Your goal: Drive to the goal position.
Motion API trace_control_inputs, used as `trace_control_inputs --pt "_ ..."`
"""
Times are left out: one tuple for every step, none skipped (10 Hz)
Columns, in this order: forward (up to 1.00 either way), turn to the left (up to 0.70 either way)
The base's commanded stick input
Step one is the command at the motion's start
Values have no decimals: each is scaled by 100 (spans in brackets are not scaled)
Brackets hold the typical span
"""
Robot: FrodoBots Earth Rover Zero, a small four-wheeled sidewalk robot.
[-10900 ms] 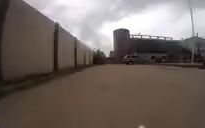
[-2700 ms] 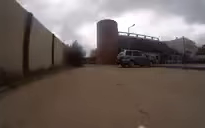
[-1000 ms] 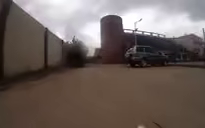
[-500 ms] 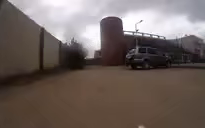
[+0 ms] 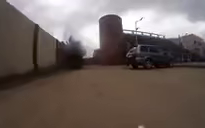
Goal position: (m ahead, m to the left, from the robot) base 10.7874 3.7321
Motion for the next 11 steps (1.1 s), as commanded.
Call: trace_control_inputs --pt "100 0" --pt "100 0" --pt "100 0" --pt "100 0" --pt "100 0" --pt "100 0" --pt "100 0" --pt "100 0" --pt "100 0" --pt "100 0" --pt "100 0"
